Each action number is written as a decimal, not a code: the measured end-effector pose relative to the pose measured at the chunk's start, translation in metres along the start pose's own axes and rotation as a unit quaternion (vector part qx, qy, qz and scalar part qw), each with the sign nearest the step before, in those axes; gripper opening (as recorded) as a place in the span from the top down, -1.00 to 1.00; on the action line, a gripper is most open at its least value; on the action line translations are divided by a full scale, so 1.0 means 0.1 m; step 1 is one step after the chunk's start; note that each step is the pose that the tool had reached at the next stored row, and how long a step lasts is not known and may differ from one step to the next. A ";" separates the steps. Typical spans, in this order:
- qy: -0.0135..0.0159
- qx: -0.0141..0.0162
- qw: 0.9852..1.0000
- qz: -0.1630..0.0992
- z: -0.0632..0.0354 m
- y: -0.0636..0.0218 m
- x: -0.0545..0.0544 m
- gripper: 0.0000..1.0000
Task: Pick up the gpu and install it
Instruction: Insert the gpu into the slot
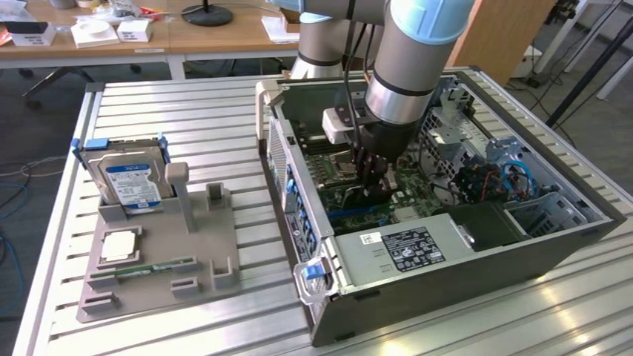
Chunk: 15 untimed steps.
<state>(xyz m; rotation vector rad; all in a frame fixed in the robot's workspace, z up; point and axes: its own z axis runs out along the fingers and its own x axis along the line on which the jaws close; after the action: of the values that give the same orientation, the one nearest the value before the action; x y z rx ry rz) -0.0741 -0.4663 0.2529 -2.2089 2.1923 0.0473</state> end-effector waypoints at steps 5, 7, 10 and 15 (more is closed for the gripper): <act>0.000 0.000 1.000 0.000 0.009 0.000 0.00 0.47; 0.000 0.000 1.000 0.000 0.011 0.000 0.00 0.47; 0.000 0.000 1.000 0.000 0.012 0.000 0.00 0.47; 0.000 0.000 1.000 0.000 0.020 0.000 0.00 0.47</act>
<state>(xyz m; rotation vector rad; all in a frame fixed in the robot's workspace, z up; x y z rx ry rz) -0.0741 -0.4659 0.2510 -2.2091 2.1924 0.0473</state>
